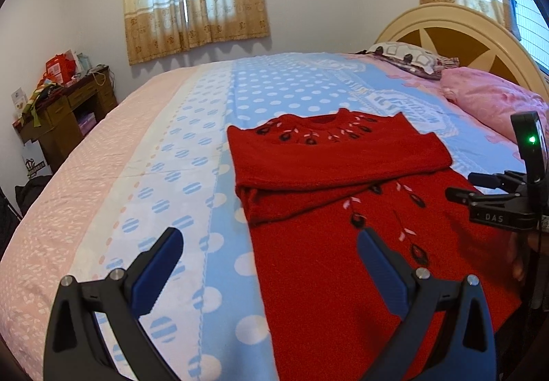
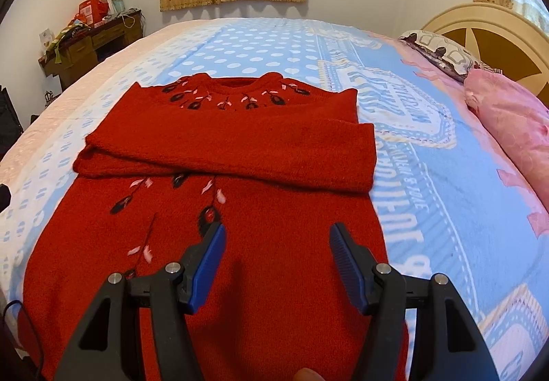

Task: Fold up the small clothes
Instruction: 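Move both tools back along the cardigan to its hem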

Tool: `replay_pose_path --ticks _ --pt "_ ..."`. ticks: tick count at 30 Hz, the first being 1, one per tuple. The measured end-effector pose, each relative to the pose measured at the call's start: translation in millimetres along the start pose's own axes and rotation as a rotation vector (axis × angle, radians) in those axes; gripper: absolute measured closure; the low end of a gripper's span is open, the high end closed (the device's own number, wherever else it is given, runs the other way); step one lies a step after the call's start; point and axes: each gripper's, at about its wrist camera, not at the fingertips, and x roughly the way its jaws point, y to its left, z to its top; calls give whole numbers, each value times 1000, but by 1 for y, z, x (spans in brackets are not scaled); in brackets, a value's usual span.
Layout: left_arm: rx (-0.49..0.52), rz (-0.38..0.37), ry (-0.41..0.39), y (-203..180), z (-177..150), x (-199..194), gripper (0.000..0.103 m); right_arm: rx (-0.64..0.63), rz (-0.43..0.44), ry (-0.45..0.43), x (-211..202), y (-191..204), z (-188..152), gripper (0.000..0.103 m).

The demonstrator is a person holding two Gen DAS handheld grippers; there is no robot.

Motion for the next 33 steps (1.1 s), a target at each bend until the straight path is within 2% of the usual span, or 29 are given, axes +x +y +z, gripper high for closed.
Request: replay_pose_path --ticks 12,33 --pt "21 -59 -15 -13 -13 -28 0 -14 26 -21 -38 19 -26 39" --pt "71 -127 -10 -46 -35 -64 0 -72 75 -88 -95 47 -47 39"
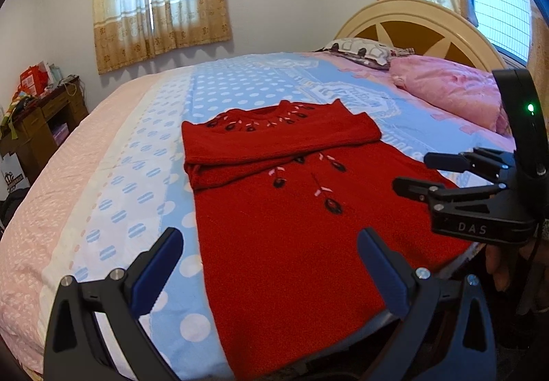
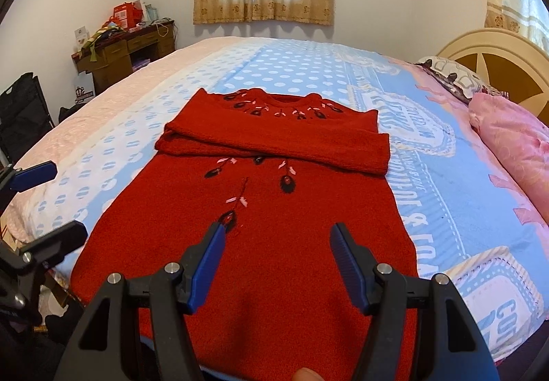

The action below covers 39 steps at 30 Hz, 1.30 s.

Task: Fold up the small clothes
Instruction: 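Move both tools back along the cardigan to its hem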

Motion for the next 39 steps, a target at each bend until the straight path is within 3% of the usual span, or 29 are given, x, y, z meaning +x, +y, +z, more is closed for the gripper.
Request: replay_pose_path --ticks 5,16,22,27,31,39 --pt "29 -10 16 -8 -6 0 0 -24 5 -4 -11 6 -10 38" --pt "21 -49 133 -6 -19 23 0 -30 -30 20 -18 -5 -36 38" --pt "32 1 156 7 -24 35 0 -6 -49 41 -13 -20 -45 38" --pt "70 9 224 8 -41 47 0 14 -71 47 -15 -31 -50 38" --pt "5 -49 283 17 -49 55 0 29 -90 61 -14 -39 -57 36" --pt "-65 -129 312 21 -55 56 1 107 -166 99 -13 -77 -78 36"
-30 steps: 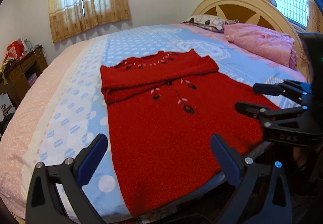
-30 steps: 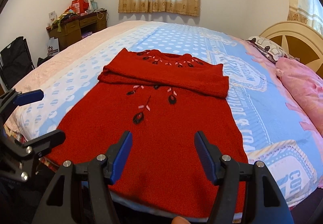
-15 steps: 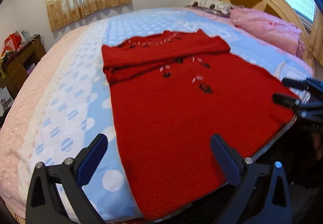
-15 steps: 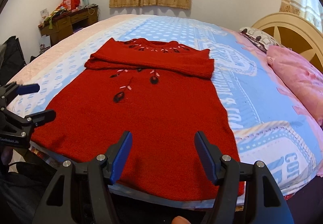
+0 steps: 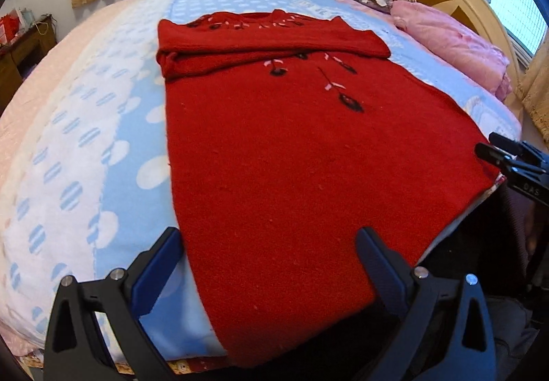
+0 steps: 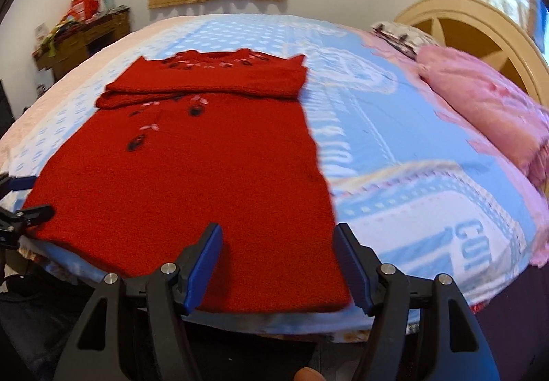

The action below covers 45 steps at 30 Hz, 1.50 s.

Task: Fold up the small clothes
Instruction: 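Move both tools back along the cardigan to its hem, then close the left tool and the right tool on the cardigan hem, then lift the hem with both tools and fold it toward the collar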

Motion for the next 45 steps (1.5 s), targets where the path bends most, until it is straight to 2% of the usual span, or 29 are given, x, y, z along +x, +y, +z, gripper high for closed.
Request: replay_pose_path --ticks 4,12,13,14,15,16,17,19,23,30,39,45 --pt "25 -37 2 -7 -5 -6 7 43 -16 16 2 -16 -6 36" --pt "39 -70 23 -8 -9 -11 14 85 56 25 -5 -25 -19 36" --pt "48 -78 19 -10 -10 -12 21 84 65 24 -6 -25 -21 42" --pt "55 -86 16 -11 -10 -12 31 84 73 20 -7 -24 -21 57" --pt "66 -92 10 -13 -10 -14 38 85 98 14 -8 -23 -21 67" --pt "84 -104 2 -16 -10 -17 54 85 110 13 -9 -23 -21 82" --pt "99 -114 1 -19 -9 -17 73 77 119 7 -10 -20 -21 87" --pt "115 -96 -14 -19 -7 -21 91 66 122 -4 -11 -18 -21 94" --pt "96 -118 -61 -6 1 -33 94 140 213 -82 -28 -30 -16 96" --pt "20 -166 -178 19 24 -57 94 198 252 -214 -58 -39 6 96" --pt "-63 -217 -214 41 54 -55 94 216 286 -301 -60 -40 51 96" --pt "-99 -193 -236 63 84 -54 95 223 304 -328 -47 -40 94 96"
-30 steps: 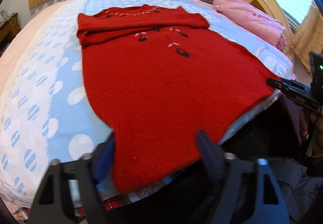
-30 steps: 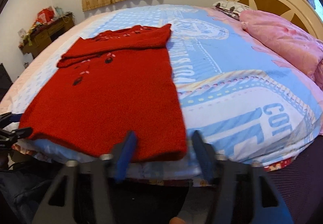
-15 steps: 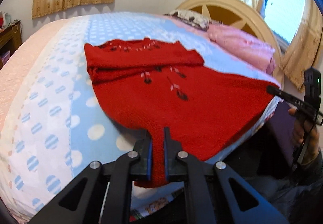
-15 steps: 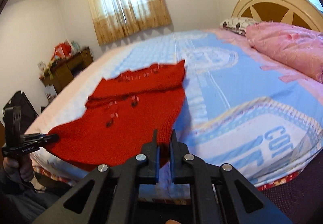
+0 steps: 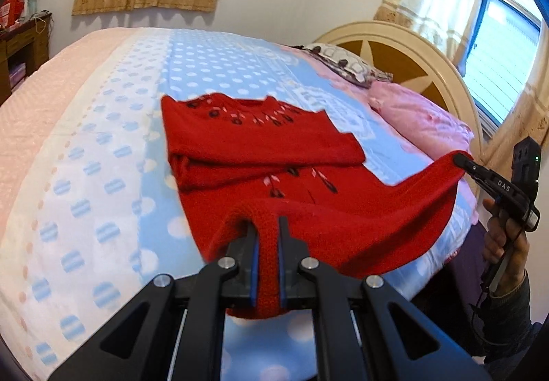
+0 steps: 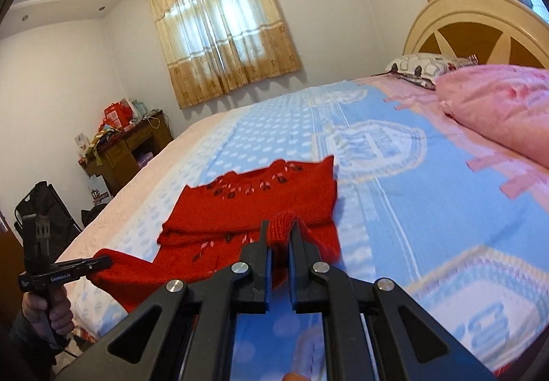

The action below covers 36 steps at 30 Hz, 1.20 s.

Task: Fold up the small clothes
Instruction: 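Lift the hem with both tools and fold it toward the collar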

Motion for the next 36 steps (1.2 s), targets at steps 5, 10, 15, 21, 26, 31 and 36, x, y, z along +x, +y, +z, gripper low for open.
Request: replay_pose_path --ticks 5,10,15,21,26,31,36 --pt "-2 28 -11 10 19 10 95 -17 -5 1 26 7 24 97" --pt "-45 25 -17 26 41 23 95 -39 -15 0 50 14 47 97" --pt "-60 20 -23 32 61 35 95 -47 -35 -1 69 14 65 97" --pt "-67 35 -17 41 85 52 95 -39 -58 6 94 8 85 97" --pt "-86 43 -19 51 102 62 95 -47 -80 17 111 6 96 97" --pt "-103 49 -19 60 120 75 95 -34 -96 45 135 -4 103 97" --pt "-101 66 1 67 133 94 95 -30 -114 72 160 -11 107 97"
